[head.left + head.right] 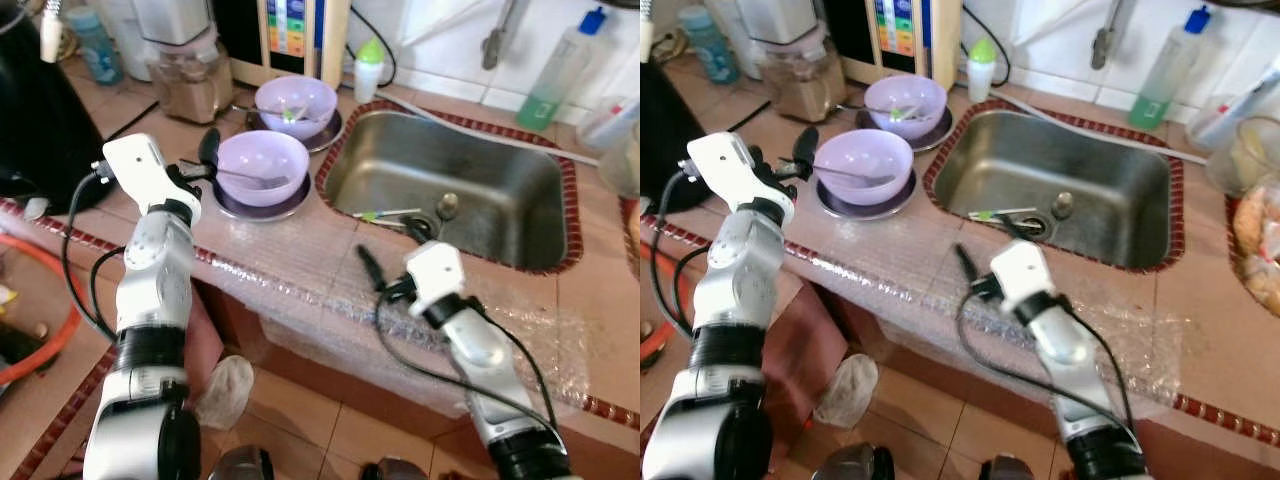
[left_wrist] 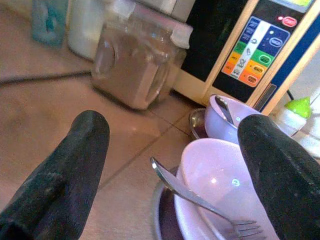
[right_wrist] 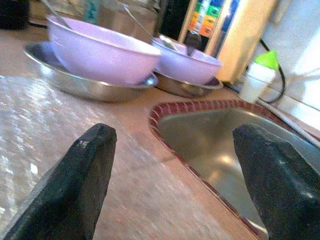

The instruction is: Kitchen organization

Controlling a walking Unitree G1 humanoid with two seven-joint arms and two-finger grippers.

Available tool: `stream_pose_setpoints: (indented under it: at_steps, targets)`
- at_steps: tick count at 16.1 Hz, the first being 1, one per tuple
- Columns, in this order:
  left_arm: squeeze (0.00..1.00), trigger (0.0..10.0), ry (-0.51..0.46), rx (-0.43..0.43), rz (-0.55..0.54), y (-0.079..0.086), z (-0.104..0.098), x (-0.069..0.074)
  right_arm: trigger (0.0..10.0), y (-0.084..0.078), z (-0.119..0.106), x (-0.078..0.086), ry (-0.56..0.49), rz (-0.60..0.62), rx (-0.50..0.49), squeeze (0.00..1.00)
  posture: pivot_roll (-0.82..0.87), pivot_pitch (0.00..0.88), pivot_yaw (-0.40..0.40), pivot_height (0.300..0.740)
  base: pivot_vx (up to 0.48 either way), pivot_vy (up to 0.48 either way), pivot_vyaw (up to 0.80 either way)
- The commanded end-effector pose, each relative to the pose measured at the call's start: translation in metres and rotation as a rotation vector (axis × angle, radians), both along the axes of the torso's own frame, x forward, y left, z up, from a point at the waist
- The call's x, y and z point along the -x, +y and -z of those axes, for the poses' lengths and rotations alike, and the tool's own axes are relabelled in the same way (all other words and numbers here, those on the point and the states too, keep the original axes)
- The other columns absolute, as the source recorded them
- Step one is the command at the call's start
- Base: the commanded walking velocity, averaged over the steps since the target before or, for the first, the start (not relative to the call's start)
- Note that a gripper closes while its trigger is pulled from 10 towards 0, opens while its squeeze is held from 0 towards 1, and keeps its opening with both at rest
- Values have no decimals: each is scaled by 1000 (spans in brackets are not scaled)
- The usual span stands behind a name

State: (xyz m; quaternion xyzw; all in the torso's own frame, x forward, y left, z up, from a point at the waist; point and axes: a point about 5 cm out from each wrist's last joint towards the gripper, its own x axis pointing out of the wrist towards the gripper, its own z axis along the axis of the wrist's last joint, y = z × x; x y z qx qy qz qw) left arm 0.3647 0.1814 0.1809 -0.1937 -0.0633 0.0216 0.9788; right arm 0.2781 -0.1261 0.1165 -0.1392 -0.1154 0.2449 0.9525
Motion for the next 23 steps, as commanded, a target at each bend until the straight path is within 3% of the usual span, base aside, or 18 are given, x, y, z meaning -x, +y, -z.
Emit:
stream_pose_setpoints:
  at_steps: [1, 2, 3, 4, 9, 14, 23]
  targets:
    - [0, 10000, 29, 69, 8, 0, 1, -6, 10000, 2, -3, 3, 5, -15, 12, 0, -68, 90, 0, 740, 0, 0, 0]
    - [0, 7843, 48, 92, 12, 0, 3, -9, 10000, 3, -6, 4, 6, -25, 11, 0, -68, 90, 0, 740, 0, 0, 0]
    - [0, 3608, 56, 110, 17, -1, 4, -10, 10000, 4, -7, 5, 6, -36, 15, 0, -68, 90, 0, 740, 0, 0, 0]
    - [0, 0, 50, 145, 38, -2, 5, -11, 10000, 7, -9, 8, 6, -72, 15, 0, -91, 82, 5, 740, 0, 0, 0]
    - [0, 0, 83, 262, 66, -3, 10, -16, 10000, 18, -15, 15, 15, -173, 43, 0, -95, 71, 5, 740, 0, 0, 0]
    - [0, 0, 88, 290, 92, -6, 7, -17, 10000, 18, -12, 12, 36, -170, 49, 0, -84, 66, 3, 740, 0, 0, 0]
    - [0, 0, 89, 310, 71, 2, 6, -16, 10000, 19, -10, 6, 43, -160, 56, 0, -78, 54, 0, 740, 0, 0, 0]
